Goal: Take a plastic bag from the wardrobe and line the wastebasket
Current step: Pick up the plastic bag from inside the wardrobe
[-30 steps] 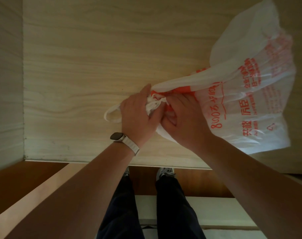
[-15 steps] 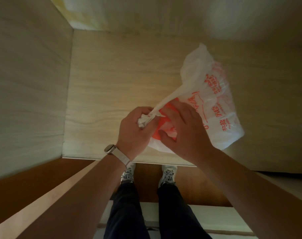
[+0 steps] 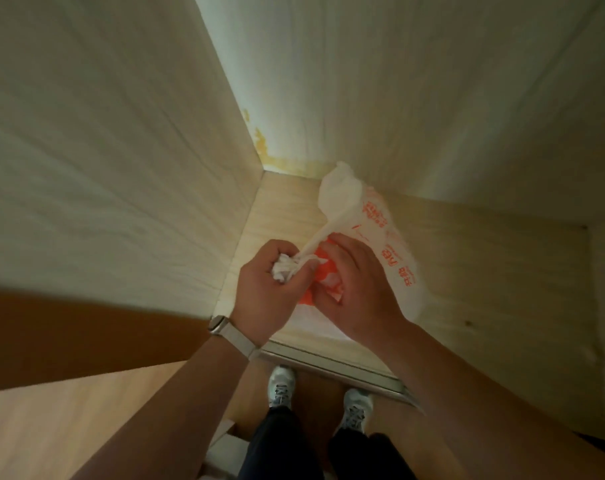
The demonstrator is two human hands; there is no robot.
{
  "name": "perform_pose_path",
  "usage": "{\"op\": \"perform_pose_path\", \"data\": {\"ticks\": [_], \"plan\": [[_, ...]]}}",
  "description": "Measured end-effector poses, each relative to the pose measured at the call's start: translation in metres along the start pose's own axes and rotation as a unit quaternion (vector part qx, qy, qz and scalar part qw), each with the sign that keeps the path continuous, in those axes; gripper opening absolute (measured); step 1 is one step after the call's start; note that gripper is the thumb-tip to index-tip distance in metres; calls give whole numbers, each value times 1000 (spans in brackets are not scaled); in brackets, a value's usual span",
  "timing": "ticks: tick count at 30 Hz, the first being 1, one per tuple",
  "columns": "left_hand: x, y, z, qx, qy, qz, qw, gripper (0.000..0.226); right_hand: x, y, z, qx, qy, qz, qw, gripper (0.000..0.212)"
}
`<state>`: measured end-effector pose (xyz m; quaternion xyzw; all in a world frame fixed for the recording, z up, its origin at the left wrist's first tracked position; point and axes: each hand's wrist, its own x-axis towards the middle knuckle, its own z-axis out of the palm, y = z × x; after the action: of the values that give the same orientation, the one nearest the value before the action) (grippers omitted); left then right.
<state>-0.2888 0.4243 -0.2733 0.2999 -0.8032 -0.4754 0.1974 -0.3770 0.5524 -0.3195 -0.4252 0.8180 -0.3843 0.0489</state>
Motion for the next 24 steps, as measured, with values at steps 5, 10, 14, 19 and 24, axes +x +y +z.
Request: {"op": "perform_pose_path", "data": {"ticks": [5, 10, 14, 19, 24], "plan": [[-31, 19, -51, -42, 44, -47, 997, 19, 5, -49, -1, 29, -20, -56, 998, 53], [-60, 24, -89, -80, 66, -70, 992, 22, 4, -86, 0, 42, -70, -86, 993, 54], [-72, 22, -118, -71, 75, -73, 992, 17, 7, -110, 6, 20, -111, -125, 986, 53], [-89, 16, -148, -72, 94, -72, 990, 15, 8, -144, 8, 20, -141, -158, 977, 56], [-113, 29, -163, -95, 110, -59, 988, 16, -3, -162, 1, 25, -146, -208, 967, 59]]}}
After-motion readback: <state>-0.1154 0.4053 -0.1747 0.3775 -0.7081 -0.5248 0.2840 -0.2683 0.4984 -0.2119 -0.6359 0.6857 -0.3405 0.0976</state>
